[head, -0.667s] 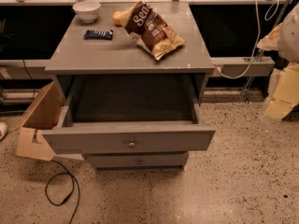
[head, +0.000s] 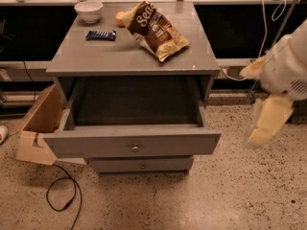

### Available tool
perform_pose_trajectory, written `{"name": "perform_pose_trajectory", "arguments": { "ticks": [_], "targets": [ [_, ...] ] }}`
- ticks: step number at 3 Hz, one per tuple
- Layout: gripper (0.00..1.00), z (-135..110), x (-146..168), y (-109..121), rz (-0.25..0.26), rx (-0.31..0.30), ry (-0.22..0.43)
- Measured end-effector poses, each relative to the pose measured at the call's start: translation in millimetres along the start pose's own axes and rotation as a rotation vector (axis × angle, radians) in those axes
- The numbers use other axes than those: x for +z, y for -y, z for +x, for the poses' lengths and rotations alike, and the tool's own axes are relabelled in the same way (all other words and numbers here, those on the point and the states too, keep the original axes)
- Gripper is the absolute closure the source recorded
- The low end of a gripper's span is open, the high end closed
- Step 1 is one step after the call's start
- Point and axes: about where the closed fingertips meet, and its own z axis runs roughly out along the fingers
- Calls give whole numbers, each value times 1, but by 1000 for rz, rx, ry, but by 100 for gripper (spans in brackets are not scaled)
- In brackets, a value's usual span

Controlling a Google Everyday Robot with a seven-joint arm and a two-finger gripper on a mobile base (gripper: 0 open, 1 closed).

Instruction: Close top drawer

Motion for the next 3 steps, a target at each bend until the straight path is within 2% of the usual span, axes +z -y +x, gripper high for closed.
{"name": "perform_pose_trajectory", "arguments": {
  "ticks": [1,2,3],
  "targets": [
    [0,-15,88,-29,-129,-39,123],
    [0,-32,144,-49,-215,-61,216],
    [0,-33,151,-51,-224,-63,225]
  ]
}}
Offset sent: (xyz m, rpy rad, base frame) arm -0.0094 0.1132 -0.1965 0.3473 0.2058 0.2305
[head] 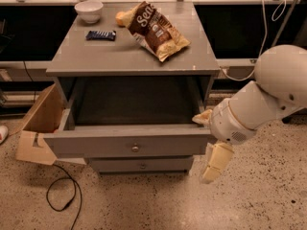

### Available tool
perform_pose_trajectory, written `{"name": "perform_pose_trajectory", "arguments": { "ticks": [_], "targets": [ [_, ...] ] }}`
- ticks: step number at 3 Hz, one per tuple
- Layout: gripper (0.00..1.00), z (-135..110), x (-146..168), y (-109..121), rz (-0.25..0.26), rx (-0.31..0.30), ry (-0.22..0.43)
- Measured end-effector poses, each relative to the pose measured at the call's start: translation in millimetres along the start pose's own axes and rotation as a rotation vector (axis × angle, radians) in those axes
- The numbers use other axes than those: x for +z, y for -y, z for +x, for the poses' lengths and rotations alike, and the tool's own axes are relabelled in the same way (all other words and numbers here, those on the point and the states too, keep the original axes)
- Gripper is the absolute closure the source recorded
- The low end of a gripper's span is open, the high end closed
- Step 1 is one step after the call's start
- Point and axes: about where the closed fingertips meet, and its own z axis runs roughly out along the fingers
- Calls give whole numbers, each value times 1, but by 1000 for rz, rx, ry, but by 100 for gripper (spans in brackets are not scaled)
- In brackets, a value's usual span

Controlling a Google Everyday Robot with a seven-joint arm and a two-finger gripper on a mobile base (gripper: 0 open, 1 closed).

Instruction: Close top drawer

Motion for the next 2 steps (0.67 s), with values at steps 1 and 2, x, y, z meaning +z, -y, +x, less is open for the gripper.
{"name": "perform_pose_trajectory", "arguments": {
  "ticks": [1,2],
  "targets": [
    [0,30,34,-4,-53,36,-40],
    [19,74,83,-9,-94,72,-66]
  ]
}}
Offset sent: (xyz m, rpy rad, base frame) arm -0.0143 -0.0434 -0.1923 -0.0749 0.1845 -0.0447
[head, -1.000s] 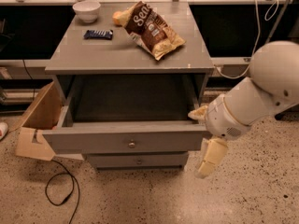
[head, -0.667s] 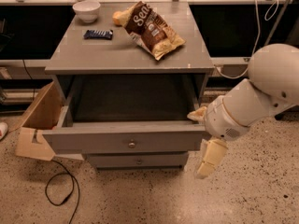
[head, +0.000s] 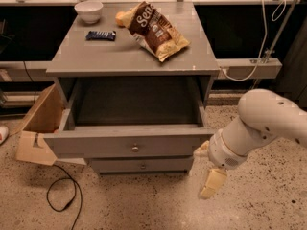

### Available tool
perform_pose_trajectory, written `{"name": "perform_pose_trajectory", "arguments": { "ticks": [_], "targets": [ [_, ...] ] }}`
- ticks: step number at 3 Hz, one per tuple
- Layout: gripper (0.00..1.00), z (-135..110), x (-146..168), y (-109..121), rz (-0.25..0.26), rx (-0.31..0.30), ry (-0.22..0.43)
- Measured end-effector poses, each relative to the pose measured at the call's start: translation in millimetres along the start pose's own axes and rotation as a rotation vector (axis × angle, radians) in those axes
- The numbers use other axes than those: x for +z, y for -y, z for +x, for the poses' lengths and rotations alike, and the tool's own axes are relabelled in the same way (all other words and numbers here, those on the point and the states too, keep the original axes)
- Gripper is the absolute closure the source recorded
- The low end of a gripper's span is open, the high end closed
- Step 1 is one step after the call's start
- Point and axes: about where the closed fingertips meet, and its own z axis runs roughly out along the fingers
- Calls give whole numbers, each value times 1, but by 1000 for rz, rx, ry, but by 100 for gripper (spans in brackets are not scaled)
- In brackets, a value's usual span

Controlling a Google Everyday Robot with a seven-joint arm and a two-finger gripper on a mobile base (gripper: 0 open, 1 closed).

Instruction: Close top drawer

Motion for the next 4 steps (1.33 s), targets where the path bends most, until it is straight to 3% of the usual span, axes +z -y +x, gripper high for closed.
{"name": "perform_pose_trajectory", "arguments": {
  "ticks": [1,2,3,4],
  "targets": [
    [42,29,33,21,47,27,-37],
    [65,38,48,74,196,33,-44],
    [88,27,52,131,344,20,-19],
    [100,26,52,130,345,19,-19]
  ]
}}
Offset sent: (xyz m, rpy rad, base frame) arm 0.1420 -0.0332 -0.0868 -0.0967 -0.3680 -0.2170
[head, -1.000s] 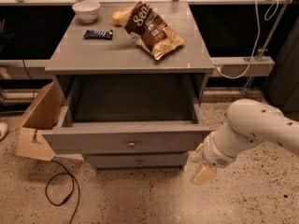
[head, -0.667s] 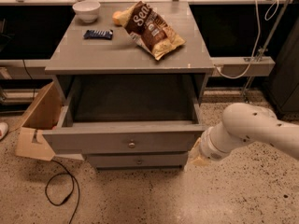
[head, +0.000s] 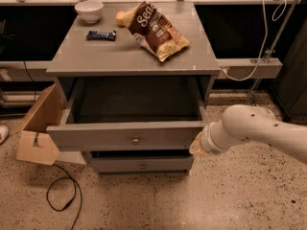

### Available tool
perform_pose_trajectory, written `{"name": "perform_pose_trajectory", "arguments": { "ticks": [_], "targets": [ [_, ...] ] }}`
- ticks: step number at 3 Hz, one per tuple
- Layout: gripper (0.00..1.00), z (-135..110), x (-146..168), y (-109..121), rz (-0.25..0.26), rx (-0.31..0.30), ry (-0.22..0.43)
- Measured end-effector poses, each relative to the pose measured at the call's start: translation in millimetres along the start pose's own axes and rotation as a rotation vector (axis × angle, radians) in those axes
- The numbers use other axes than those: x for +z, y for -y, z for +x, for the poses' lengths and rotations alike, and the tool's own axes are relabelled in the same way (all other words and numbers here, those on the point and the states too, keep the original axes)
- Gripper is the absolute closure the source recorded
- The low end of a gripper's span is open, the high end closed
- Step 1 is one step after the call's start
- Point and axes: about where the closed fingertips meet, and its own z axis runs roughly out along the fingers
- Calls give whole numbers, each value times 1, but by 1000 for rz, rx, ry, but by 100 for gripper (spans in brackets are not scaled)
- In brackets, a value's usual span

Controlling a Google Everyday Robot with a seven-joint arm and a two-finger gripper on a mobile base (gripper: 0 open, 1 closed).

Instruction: Close top drawer

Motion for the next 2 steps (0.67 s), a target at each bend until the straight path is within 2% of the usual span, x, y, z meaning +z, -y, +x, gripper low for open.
{"name": "perform_pose_trajectory", "arguments": {
  "ticks": [1,2],
  "targets": [
    [100,0,0,0,0,0,0],
    [100,-7,-2,10,23,-47,39]
  ]
}}
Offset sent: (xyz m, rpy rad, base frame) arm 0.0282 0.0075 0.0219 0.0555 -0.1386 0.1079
